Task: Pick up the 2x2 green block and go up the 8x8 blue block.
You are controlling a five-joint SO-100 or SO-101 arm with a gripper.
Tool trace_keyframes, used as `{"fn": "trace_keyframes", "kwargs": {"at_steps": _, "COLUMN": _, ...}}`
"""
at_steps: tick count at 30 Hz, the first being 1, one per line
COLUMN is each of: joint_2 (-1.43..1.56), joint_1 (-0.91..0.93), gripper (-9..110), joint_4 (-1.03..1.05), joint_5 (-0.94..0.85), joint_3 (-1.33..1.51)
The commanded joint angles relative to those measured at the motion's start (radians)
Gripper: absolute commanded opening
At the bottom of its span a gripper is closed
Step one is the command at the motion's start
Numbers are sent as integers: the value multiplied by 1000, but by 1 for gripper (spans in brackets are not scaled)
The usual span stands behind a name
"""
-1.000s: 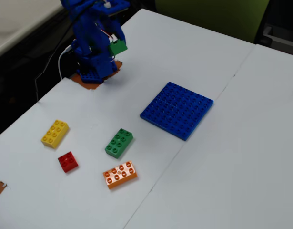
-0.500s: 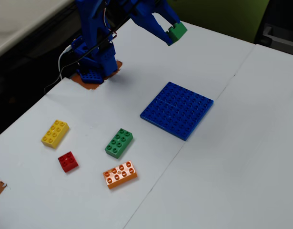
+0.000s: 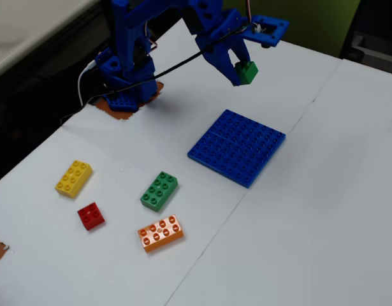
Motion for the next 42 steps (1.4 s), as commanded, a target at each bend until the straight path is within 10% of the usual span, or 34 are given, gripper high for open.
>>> {"fn": "trace_keyframes", "kwargs": {"at_steps": 1, "joint_2": -20, "joint_1": 40, "gripper": 1, "joint_4": 5, "joint_5": -17, "joint_3": 3}}
{"fn": "trace_keyframes", "kwargs": {"at_steps": 42, "joint_2": -176, "joint_1": 141, "gripper": 1, "joint_4": 11, "joint_5": -55, "joint_3": 9}}
